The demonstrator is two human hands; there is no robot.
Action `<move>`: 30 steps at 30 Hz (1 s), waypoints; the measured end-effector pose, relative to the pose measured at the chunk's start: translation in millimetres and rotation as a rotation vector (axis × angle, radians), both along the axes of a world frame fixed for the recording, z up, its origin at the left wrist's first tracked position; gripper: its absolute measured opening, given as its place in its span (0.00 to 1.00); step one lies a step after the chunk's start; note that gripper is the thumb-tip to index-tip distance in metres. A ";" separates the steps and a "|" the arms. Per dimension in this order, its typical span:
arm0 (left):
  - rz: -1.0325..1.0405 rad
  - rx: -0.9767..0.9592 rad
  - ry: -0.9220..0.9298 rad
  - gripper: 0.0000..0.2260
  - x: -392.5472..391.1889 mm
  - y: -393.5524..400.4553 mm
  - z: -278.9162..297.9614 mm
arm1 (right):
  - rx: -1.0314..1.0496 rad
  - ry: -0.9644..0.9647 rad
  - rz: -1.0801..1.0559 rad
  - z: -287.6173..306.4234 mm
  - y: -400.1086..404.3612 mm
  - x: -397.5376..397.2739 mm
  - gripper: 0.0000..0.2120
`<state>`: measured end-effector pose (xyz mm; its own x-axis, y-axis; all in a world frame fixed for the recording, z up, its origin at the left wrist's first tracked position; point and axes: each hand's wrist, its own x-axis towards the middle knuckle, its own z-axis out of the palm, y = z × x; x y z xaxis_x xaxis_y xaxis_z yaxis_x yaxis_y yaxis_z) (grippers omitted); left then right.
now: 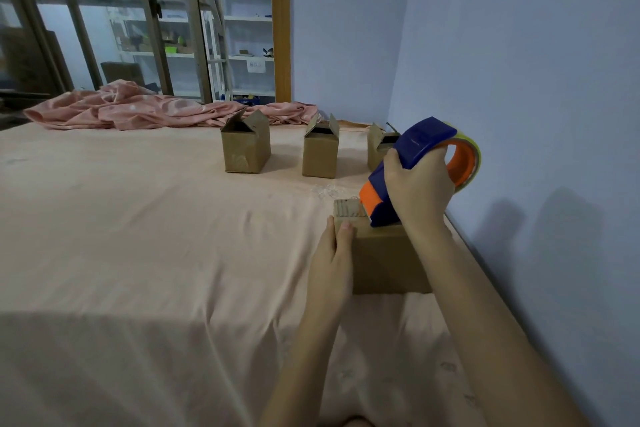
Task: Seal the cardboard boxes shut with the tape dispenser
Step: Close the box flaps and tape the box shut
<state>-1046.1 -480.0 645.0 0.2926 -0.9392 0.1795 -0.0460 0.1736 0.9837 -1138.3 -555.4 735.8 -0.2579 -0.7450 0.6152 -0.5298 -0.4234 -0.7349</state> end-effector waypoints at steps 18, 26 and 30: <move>-0.244 -0.142 -0.140 0.39 21.6 -17.4 -5.2 | 0.093 -0.404 0.016 -14.0 1.2 -0.3 0.21; -0.189 -0.217 -0.231 0.34 68.0 -18.8 -4.3 | 0.083 -0.318 0.043 -1.8 5.0 11.9 0.17; -0.167 -0.210 -0.316 0.31 96.5 -8.9 0.1 | 0.084 -0.298 0.065 -3.2 13.9 32.1 0.10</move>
